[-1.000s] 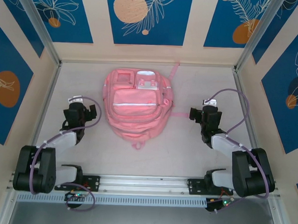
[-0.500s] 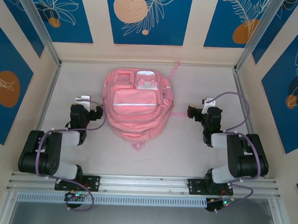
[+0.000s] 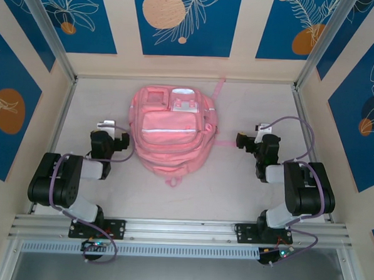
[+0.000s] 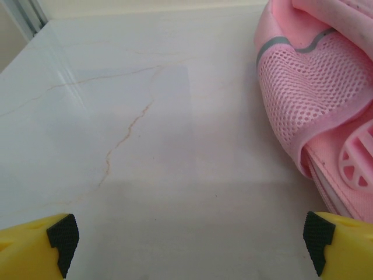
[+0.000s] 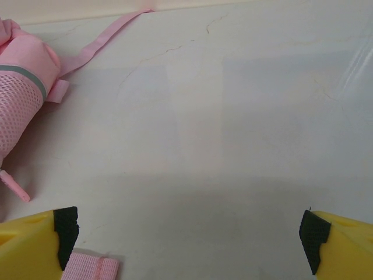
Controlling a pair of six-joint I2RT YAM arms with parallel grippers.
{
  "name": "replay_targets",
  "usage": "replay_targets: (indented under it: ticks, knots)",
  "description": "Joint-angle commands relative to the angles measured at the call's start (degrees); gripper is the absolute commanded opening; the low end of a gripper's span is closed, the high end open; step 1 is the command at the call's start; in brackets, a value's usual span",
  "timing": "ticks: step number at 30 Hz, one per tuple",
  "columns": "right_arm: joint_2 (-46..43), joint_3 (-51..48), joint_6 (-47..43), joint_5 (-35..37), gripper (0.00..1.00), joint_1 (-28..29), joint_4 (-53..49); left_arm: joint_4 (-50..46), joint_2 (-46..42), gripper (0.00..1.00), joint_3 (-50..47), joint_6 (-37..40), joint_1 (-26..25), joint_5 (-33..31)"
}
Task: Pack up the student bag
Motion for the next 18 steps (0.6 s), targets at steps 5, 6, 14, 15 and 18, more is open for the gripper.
replay_targets:
  ticks: [5, 6, 14, 15, 18]
  knots:
    - [0.12, 1.22, 0.40, -1.08, 0.99, -0.24, 2.05, -1.29, 0.26, 1.00, 2.65, 3.02, -0.78, 3.40]
    - [0.12, 1.21, 0.40, -1.07, 0.99, -0.27, 2.05, -1.36, 0.17, 1.00, 2.69, 3.03, -0.71, 3.50]
    - [0.14, 1.24, 0.40, -1.07, 0.99, -0.25, 2.11, -1.55, 0.35, 1.00, 2.82, 3.01, -0.80, 3.32]
    - [0.12, 1.27, 0.40, -1.06, 0.99, -0.22, 2.11, -1.55, 0.38, 1.00, 2.90, 2.94, -0.76, 3.13]
    - [0.12, 1.20, 0.40, -1.04, 0.99, -0.24, 2.16, -1.16, 0.28, 1.00, 2.64, 2.83, -0.76, 2.71]
